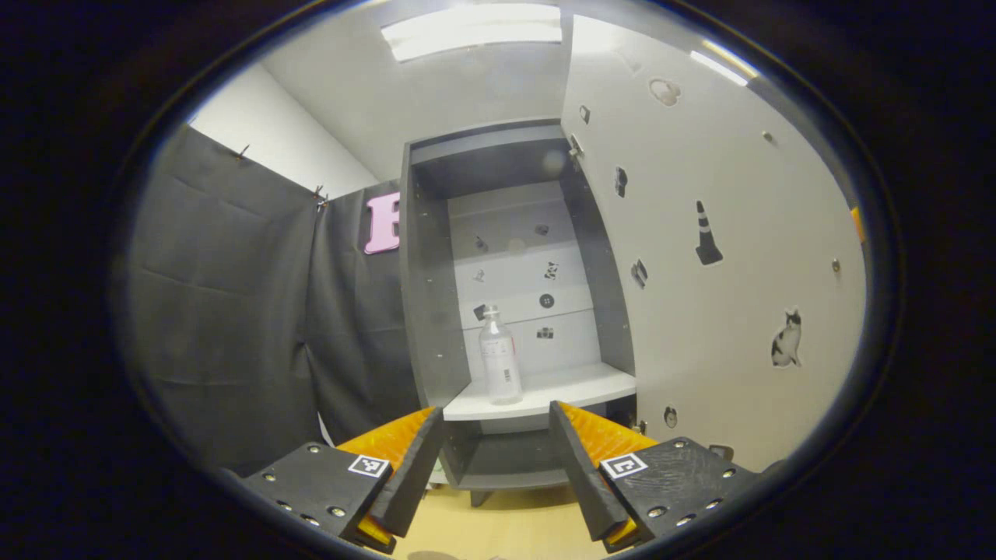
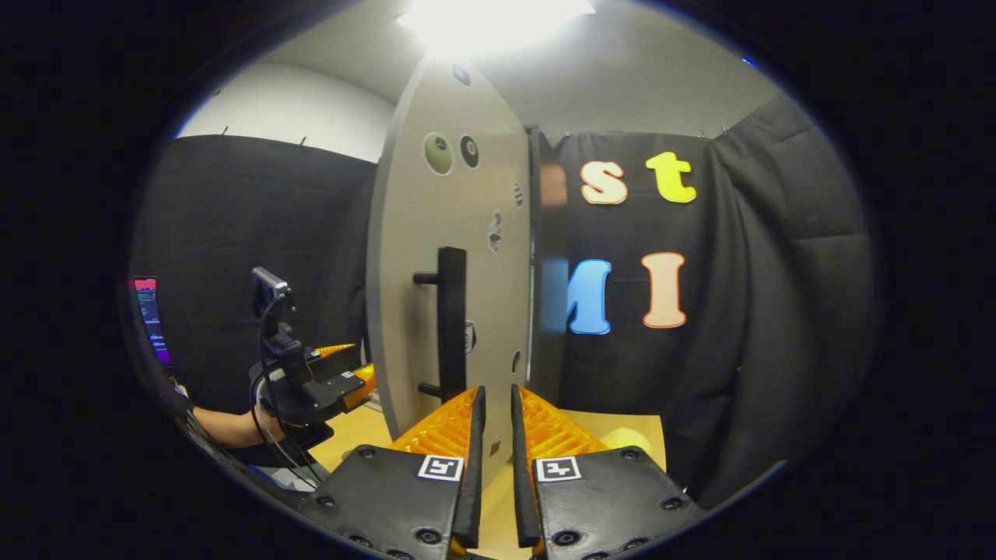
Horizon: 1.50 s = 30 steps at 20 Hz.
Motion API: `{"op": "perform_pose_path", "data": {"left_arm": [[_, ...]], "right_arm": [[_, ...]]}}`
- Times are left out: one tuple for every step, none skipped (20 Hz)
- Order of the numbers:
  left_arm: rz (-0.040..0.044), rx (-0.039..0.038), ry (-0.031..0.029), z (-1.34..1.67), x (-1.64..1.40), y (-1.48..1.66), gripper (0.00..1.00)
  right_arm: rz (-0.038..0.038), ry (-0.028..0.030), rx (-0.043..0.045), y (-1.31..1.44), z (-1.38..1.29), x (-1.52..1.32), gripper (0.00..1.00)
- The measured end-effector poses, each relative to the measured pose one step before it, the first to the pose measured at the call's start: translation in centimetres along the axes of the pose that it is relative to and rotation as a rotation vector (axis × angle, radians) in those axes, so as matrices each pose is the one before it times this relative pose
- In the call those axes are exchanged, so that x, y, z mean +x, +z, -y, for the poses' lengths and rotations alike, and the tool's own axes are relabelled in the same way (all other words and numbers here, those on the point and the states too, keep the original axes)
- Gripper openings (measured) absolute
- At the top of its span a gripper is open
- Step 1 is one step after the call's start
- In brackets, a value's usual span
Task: Open the cabinet door with the right hand, grasp the bottle in the cabinet with the left hand and place it on the coaster, then close the cabinet door with the right hand.
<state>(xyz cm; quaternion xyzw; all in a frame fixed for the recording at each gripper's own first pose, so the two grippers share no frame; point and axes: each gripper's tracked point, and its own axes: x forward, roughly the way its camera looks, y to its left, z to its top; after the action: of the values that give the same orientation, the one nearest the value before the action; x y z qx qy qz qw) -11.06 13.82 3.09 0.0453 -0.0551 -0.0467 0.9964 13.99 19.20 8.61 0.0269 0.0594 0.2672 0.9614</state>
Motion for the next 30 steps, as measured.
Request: {"op": "perform_pose_path", "data": {"left_arm": [[0.0005,-0.00281,-0.01152,0.286,0.26,0.158,0.83],[0.00239,-0.00053,-0.00805,0.093,0.237,0.066,0.81],[0.0091,-0.00184,-0.00773,0.058,0.202,0.227,0.81],[0.00959,-0.0014,-0.00641,0.199,0.365,0.295,0.81],[0.00783,-0.00246,-0.00577,0.099,0.412,0.238,0.81],[0.00611,-0.00543,-0.00658,0.092,0.421,0.164,0.81],[0.00397,-0.00804,-0.00656,0.106,0.356,0.14,0.81],[0.00264,-0.00747,-0.00574,0.16,0.254,0.052,0.81],[0.00062,-0.00548,-0.00305,-0.016,0.148,-0.006,0.81],[-0.00203,-0.00348,-0.00263,0.054,0.071,0.108,0.81],[-0.0025,-0.00154,0.00001,-0.059,0.087,-0.025,0.81],[-0.00268,0.00019,-0.00216,-0.051,0.127,-0.067,0.81],[-0.00229,-0.00077,-0.00105,-0.047,0.098,-0.028,0.81],[-0.00638,-0.00127,-0.00401,0.024,0.232,-0.17,0.83],[-0.00714,-0.00441,-0.00727,0.12,0.162,-0.219,0.81],[-0.00818,-0.00695,-0.00836,0.134,0.242,-0.254,0.81],[-0.00953,-0.00846,-0.00774,0.185,0.206,-0.241,0.83],[-0.00997,-0.01165,-0.00462,0.102,0.175,-0.183,0.81],[-0.0104,-0.01309,-0.00545,0.044,0.27,-0.187,0.81],[-0.00701,-0.01284,-0.00364,-0.062,0.184,-0.127,0.81],[-0.00645,-0.01237,-0.00281,0.035,0.01,-0.033,0.83],[-0.00726,-0.01155,-0.00305,0.038,0.074,-0.164,0.81],[-0.00715,-0.00772,-0.00411,0.124,0.233,-0.103,0.81],[-0.00717,-0.00227,-0.00032,-0.033,0.319,-0.22,0.83],[-0.00361,-0.00004,-0.0031,-0.029,0.226,-0.096,0.81],[-0.00197,0.00125,-0.0033,-0.071,0.308,-0.125,0.81],[-0.00252,0.00347,-0.00611,-0.003,0.234,-0.115,0.81],[-0.00176,0.00625,-0.00596,-0.057,0.305,-0.126,0.81],[-0.00314,0.00695,-0.00363,-0.073,0.181,-0.092,0.81],[-0.00264,0.00509,-0.00517,-0.086,0.241,-0.162,0.8]], "right_arm": [[-0.00264,-0.03997,0.01647,-0.277,1.203,-0.435,0.2],[-0.00385,-0.04563,0.00672,-0.404,1.398,-0.265,0.2],[-0.00312,-0.02973,0.00552,-0.264,1.021,-0.21,0.4],[0.00065,-0.03638,0.00595,-0.287,1.025,0.062,0.59],[0.00727,-0.03616,0.00509,-0.142,0.748,0.038,0.79],[0.00559,-0.04125,0.0087,-0.065,0.878,0.27,0.99],[0.00073,-0.03664,0.01035,-0.247,0.697,0.108,0.98],[-0.00051,-0.03433,0.01119,-0.127,0.855,0.262,0.98],[-0.0037,-0.02577,0.00884,-0.242,0.655,0.242,0.98],[-0.00317,-0.02258,0.01163,-0.131,0.542,0.37,0.98],[-0.00505,-0.01768,0.0131,-0.269,0.276,0.342,0.98],[-0.00703,-0.01361,0.01424,-0.255,0.225,0.335,0.99],[-0.0075,-0.01285,0.01167,-0.358,0.115,0.445,0.98],[-0.00703,-0.01429,0.00532,-0.273,0.115,0.506,0.98],[-0.00943,-0.01565,-0.00267,-0.482,0.098,0.457,0.98],[-0.0075,-0.01596,-0.00821,-0.324,0.016,0.461,0.98],[-0.00562,-0.01365,-0.00963,-0.207,-0.155,0.501,0.98],[-0.00586,-0.0118,-0.00838,-0.176,-0.214,0.463,0.98],[-0.00455,-0.00935,-0.00523,-0.152,-0.214,0.373,0.98],[-0.00419,-0.00785,-0.00205,-0.035,-0.18,0.516,0.98],[-0.00317,-0.009,-0.00129,-0.089,-0.238,0.444,0.98],[-0.00066,-0.0099,-0.00052,-0.005,-0.144,0.369,0.98],[-0.00018,-0.01034,0.00029,0.061,-0.106,0.292,0.93],[-0.00212,-0.01182,0.00222,0.014,-0.021,0.317,0.93],[-0.00305,-0.00985,0.00121,-0.173,-0.06,0.252,0.98],[-0.00435,-0.01135,0.00151,-0.111,0.04,0.296,0.98],[-0.0051,-0.00892,0.00076,-0.098,-0.131,0.256,0.98],[-0.00767,-0.00557,0.00048,-0.188,-0.064,0.302,0.98],[-0.00536,-0.00569,-0.00124,-0.241,-0.136,0.125,0.98],[-0.00415,-0.0058,-0.0023,-0.114,-0.059,0.224,0.98]]}}
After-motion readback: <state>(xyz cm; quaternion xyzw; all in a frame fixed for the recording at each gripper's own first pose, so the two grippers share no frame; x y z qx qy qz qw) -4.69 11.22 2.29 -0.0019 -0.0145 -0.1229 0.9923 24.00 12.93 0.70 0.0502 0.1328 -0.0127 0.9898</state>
